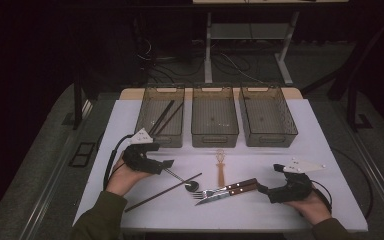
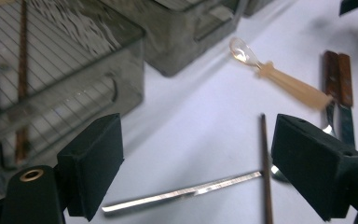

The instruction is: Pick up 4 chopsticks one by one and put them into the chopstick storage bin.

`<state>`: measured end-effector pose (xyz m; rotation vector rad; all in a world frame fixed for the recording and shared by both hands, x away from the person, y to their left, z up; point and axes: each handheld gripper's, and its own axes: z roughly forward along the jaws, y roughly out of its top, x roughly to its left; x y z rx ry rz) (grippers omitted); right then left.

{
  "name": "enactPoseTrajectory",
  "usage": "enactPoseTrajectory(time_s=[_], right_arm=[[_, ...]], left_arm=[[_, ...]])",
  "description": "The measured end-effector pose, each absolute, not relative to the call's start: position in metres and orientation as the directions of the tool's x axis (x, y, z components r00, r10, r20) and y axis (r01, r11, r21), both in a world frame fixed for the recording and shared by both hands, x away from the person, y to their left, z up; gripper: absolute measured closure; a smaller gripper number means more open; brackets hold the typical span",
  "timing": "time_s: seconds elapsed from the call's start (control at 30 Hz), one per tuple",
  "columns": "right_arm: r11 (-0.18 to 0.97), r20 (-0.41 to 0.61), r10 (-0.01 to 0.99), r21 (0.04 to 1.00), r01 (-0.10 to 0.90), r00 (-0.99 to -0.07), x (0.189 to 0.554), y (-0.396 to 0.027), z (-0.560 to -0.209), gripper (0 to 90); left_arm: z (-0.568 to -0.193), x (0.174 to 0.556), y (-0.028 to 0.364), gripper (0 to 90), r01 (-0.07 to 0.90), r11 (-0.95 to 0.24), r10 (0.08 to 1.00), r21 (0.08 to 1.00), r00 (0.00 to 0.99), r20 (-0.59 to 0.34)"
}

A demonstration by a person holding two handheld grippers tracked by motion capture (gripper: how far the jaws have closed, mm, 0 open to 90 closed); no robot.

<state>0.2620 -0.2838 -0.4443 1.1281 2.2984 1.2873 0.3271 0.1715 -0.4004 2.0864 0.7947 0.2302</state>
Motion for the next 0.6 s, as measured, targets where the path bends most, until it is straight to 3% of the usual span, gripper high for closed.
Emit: enactPoseTrajectory(time_s=[0.3,0.6], right_arm=[[0.308,0.117,0.739,0.817,0.487,-0.663,0.261,-0.284,-0.444,1.6],[0.308,0.118,0.74,0.816,0.49,-0.662,0.26,-0.284,-0.443,1.6]], left_arm=[[-0.414,0.295,0.169,23.2,0.425,-0.467,0.566,0.775,0.817,-0.107],[-0.425,0.276,0.174,45.8,0.443,-0.491,0.551,0.751,0.825,-0.127]])
